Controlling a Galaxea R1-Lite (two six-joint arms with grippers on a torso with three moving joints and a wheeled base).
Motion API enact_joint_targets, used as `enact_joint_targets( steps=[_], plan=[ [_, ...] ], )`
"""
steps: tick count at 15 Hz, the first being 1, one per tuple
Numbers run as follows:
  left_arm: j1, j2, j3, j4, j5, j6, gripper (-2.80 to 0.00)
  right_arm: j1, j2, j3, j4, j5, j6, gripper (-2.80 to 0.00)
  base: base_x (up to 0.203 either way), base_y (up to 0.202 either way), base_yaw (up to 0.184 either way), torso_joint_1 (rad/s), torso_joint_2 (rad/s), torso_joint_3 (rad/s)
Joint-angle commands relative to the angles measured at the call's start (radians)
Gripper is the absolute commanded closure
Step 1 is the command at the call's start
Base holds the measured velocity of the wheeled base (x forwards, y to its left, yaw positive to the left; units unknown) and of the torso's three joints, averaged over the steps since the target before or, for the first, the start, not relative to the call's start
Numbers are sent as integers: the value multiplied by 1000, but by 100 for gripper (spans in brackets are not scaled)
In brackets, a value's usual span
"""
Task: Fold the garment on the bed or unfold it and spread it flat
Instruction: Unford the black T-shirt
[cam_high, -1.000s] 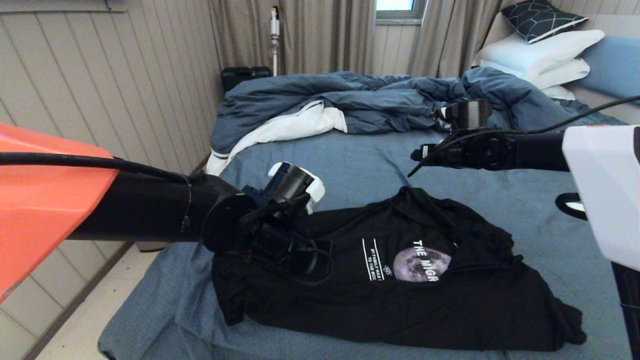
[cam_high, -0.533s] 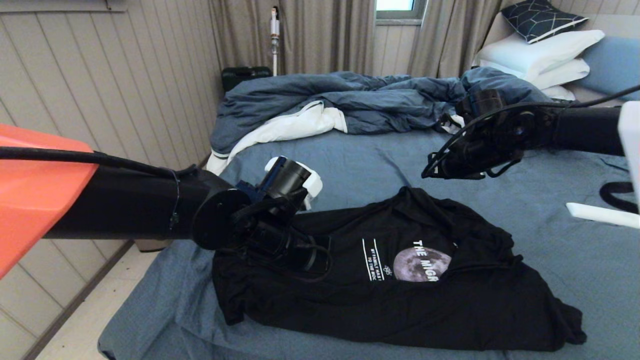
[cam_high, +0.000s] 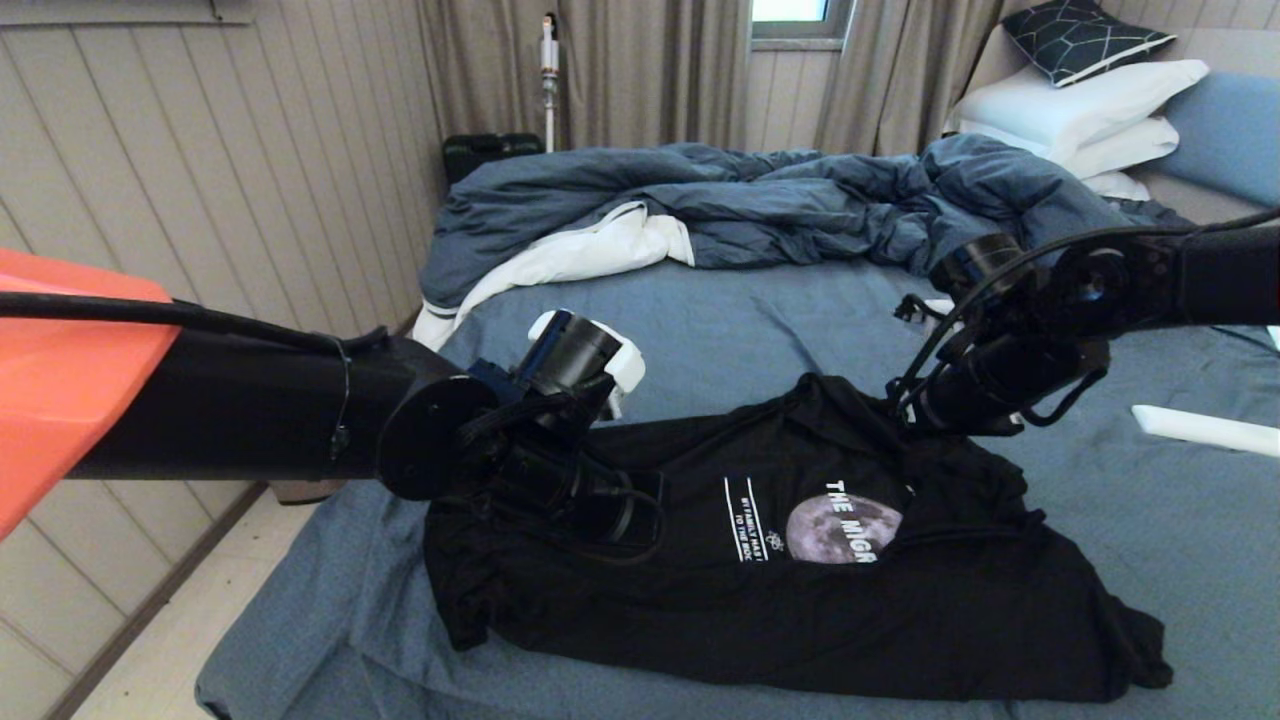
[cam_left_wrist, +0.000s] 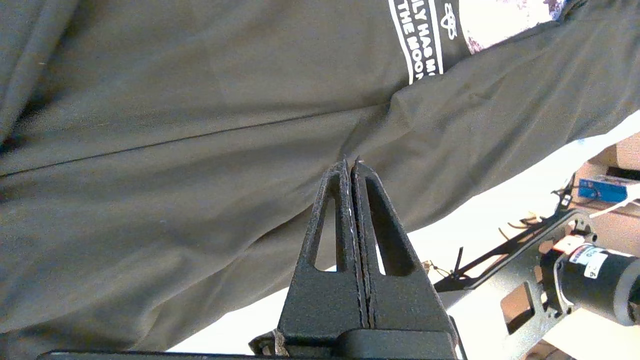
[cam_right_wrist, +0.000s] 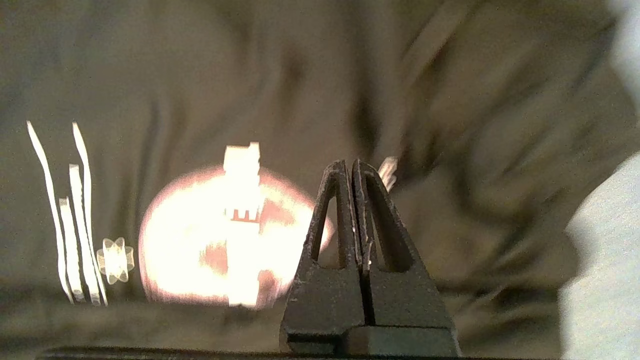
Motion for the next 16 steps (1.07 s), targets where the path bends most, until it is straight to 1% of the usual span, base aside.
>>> enact_joint_targets(
  steps=[1, 3, 5, 8, 16],
  plan=[
    [-1, 8, 0, 1, -2, -3, 0, 25, -44, 95, -18, 1, 0, 0, 0, 0, 0, 0, 0, 0],
    [-2, 11, 0, -1, -2, -8, 0, 48, -56, 200, -111, -2, -2, 0, 0, 0, 0, 0, 0, 0],
    [-2, 11, 2, -1, -2, -8, 0, 52, -54, 280, -187, -3, -4, 0, 0, 0, 0, 0, 0, 0],
    [-2, 11, 2, -1, -2, -8, 0, 45, -45, 336, -247, -3, -6, 0, 0, 0, 0, 0, 0, 0],
    [-2, 24, 2, -4, -2, -8, 0, 40, -52, 422, -255, -10, -6, 0, 0, 0, 0, 0, 0, 0]
  ],
)
